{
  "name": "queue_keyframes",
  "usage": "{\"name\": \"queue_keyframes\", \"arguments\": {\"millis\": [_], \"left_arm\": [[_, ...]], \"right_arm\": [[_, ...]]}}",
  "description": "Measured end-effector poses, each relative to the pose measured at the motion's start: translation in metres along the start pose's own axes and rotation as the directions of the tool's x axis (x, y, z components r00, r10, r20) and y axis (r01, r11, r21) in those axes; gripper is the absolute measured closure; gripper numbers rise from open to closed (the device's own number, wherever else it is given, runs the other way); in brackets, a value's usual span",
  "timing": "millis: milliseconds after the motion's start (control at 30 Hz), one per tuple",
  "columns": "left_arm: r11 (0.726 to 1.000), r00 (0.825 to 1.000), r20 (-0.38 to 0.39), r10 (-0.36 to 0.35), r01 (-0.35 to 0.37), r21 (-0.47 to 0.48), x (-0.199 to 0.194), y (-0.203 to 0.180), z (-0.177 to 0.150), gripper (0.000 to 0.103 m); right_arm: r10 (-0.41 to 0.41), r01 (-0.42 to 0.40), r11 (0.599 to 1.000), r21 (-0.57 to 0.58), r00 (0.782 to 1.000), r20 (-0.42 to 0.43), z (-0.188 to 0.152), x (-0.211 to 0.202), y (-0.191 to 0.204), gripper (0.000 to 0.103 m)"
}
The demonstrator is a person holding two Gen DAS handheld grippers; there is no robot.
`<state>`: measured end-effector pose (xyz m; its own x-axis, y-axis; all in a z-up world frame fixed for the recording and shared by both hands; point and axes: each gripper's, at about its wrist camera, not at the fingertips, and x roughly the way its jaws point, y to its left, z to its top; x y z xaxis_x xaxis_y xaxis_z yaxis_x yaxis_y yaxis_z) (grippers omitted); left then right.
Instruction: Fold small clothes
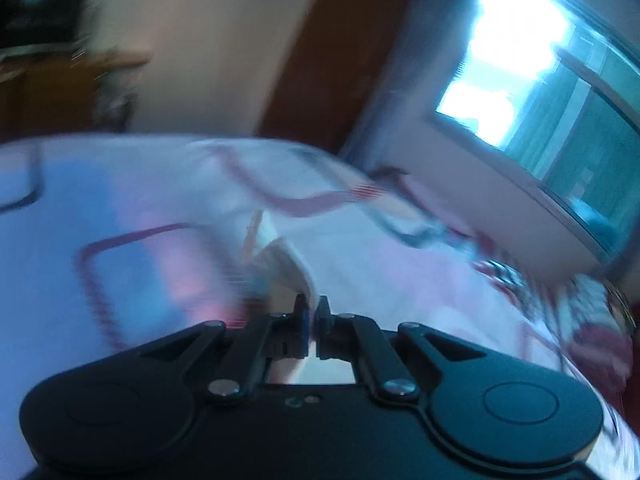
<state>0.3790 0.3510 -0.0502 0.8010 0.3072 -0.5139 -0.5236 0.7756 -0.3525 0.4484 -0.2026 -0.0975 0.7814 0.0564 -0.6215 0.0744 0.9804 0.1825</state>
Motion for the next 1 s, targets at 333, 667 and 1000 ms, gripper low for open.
{"name": "queue_keyframes", "arguments": {"millis": [333, 667, 1000], "left_arm": [[0.906, 0.941, -0.143, -0.308, 0.335, 0.257, 0.0, -0.177, -0.053, 0.101], [0.697, 0.883, -0.307, -0.355, 0.469, 0.543, -0.028, -0.328, -0.164, 0.101], [0.537, 0.856, -0.425, -0.293, 0.516, 0.668, -0.038, -0.369, -0.241, 0.055]], "right_arm": [[0.003, -0.005, 0.999, 0.043, 0.999, 0.038, 0.003, -0.013, -0.026, 0.047], [-0.006, -0.002, 0.992, 0.129, 0.998, 0.064, 0.005, -0.024, -0.069, 0.047], [0.068, -0.08, 0.976, 0.201, 0.995, 0.067, 0.008, -0.036, -0.092, 0.047]]}}
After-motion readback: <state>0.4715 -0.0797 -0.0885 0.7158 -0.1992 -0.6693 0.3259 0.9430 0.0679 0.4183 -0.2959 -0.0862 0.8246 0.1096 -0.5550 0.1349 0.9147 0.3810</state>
